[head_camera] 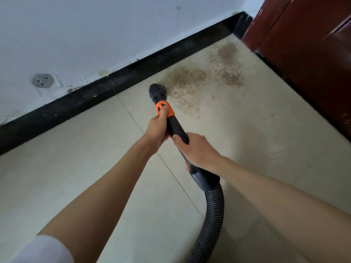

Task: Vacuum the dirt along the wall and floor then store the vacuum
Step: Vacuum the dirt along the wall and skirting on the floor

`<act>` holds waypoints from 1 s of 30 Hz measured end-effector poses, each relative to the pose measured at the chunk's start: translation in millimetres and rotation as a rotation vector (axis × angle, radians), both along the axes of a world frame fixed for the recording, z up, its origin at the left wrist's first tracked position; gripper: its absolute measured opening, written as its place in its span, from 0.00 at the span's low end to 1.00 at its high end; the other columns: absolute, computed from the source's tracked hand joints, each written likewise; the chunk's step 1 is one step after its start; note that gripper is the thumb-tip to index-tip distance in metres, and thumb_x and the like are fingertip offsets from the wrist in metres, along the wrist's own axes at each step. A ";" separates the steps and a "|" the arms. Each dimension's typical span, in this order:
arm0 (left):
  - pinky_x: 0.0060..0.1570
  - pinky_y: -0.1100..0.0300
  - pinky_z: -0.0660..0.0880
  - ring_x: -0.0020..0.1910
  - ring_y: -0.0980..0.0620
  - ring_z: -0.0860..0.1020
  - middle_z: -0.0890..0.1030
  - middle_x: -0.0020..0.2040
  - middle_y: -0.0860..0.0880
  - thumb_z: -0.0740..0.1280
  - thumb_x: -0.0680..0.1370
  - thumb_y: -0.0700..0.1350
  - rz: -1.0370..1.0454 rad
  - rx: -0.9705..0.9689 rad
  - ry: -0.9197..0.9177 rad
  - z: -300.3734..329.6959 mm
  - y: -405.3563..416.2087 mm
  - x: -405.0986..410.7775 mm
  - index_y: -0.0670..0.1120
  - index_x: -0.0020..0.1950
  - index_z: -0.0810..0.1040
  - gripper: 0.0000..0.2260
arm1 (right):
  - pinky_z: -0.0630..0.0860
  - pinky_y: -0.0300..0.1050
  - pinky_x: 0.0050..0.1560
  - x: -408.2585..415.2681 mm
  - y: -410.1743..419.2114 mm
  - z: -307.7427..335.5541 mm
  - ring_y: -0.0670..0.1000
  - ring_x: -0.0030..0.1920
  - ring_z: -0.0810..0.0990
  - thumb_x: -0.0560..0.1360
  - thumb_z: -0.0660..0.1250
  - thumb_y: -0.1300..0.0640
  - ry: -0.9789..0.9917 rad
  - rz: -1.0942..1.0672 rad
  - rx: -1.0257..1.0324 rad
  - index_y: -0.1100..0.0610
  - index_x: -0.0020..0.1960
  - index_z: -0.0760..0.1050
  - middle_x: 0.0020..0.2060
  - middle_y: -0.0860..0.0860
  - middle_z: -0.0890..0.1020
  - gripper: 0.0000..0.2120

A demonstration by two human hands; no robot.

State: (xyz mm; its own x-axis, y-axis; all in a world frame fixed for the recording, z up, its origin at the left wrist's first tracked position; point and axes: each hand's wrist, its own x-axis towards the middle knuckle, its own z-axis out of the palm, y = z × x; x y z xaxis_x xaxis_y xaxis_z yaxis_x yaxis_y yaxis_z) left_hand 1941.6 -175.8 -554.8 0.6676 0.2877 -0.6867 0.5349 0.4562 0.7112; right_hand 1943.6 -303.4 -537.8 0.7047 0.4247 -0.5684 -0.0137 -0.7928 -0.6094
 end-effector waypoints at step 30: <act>0.49 0.54 0.73 0.42 0.49 0.75 0.75 0.43 0.44 0.52 0.81 0.58 0.367 0.189 0.218 -14.1 7.1 9.1 0.41 0.55 0.68 0.20 | 0.69 0.46 0.36 41.9 15.6 -21.2 0.57 0.38 0.77 0.79 0.55 0.38 -0.081 0.464 0.026 0.57 0.46 0.69 0.35 0.52 0.75 0.22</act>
State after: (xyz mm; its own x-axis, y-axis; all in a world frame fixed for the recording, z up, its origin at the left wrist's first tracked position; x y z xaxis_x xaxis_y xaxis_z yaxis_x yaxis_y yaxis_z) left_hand 1950.7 -168.6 -568.9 0.3442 0.6118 -0.7122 0.5080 0.5166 0.6892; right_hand 1985.5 -287.8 -559.0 0.4784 0.7184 -0.5049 0.3868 -0.6886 -0.6133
